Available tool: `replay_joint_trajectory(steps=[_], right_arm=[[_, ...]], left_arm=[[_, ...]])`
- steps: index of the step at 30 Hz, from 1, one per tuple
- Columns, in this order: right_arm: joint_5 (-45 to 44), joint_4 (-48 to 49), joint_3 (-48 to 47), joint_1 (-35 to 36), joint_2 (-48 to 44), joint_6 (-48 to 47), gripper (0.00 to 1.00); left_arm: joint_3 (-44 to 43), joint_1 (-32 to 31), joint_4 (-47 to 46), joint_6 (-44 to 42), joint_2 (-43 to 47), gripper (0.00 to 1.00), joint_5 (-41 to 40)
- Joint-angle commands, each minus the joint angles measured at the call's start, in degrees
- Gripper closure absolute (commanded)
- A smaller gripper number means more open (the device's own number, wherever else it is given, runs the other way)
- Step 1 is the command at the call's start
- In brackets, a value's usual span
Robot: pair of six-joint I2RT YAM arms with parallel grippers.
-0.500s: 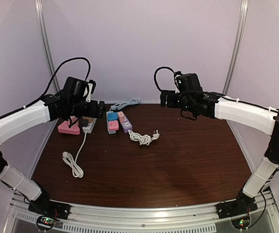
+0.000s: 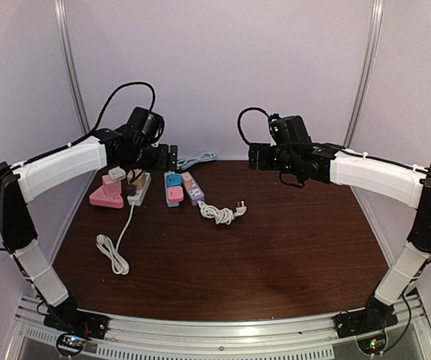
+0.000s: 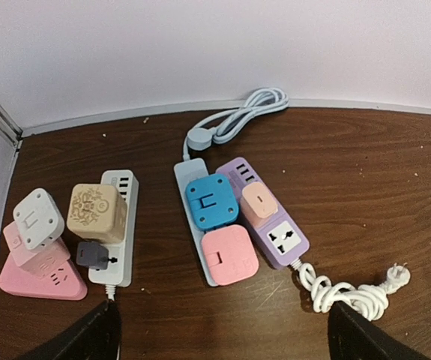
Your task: Pull the plug off the socket
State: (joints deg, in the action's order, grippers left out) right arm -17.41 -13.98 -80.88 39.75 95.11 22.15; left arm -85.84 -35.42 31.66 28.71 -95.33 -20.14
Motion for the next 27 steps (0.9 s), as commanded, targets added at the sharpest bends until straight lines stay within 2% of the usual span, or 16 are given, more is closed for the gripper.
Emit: replay_joint_trajectory(steps=[1, 8, 13, 18, 27], right_arm=[[0.42, -1.33, 1.00, -0.59, -0.13, -1.03, 0.00], [1.64, -1.13, 2.01, -1.31, -0.98, -1.74, 0.00], [2.32, -1.09, 2.47, -1.52, -0.98, -2.16, 0.00], [3.06, -1.48, 3.11, -1.64, -1.21, -1.98, 0.00], [4.03, -1.62, 4.74, -1.71, -2.06, -1.76, 0.00]], left_arm=[[-7.72, -2.15, 2.91, 6.55, -7.84, 0.02, -5.41], [-24.52, -3.56, 8.39, 9.97, -22.92, 0.10, -10.64], [-37.69, -4.48, 14.89, 14.97, -34.55, 0.22, -14.56], [-44.56, -4.48, 16.96, 19.62, -41.75, 0.36, -15.65], [-48.05, -4.42, 17.97, 22.95, -46.53, 0.45, -18.30]])
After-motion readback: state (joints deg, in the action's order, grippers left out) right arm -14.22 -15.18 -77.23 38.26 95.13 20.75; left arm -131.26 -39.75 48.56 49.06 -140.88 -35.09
